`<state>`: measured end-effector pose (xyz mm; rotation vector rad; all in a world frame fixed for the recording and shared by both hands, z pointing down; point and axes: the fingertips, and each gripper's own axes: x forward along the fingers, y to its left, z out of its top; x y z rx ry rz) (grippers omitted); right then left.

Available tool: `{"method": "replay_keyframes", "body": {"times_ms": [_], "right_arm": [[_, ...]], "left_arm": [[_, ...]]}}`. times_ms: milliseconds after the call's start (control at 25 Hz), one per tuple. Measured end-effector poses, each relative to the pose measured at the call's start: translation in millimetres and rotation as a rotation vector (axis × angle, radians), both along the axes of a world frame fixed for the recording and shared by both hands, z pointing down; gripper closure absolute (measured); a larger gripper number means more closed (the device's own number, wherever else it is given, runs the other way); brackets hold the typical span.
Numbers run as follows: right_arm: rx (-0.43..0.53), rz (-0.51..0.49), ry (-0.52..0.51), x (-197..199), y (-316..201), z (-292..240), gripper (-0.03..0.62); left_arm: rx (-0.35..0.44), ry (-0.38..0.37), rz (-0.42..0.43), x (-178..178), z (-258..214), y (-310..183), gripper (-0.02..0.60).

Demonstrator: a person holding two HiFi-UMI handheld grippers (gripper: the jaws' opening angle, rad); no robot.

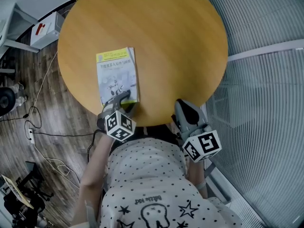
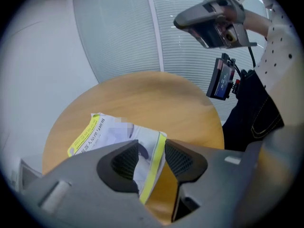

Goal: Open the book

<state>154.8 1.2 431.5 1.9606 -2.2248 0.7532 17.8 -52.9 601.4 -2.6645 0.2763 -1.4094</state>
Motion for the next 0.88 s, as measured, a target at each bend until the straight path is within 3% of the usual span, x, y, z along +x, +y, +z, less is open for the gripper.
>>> {"method": "replay_keyframes", "body": {"times_ms": [320, 400, 880], "right_arm": [[-0.005, -0.040, -0.022, -13, -9, 20, 0.589], [-0.009, -0.048, -0.027, -13, -6, 14, 0.589], [0.043, -0.060, -0.069, 3, 0, 3, 0.589]], "left_arm": [[-0.094, 0.125, -0.229, -13, 0, -11, 0.475], [-0.089, 0.142, -0.263, -12, -8, -8, 0.516], [-0.018, 0.217, -0.434, -13, -33, -20, 0.546]]}}
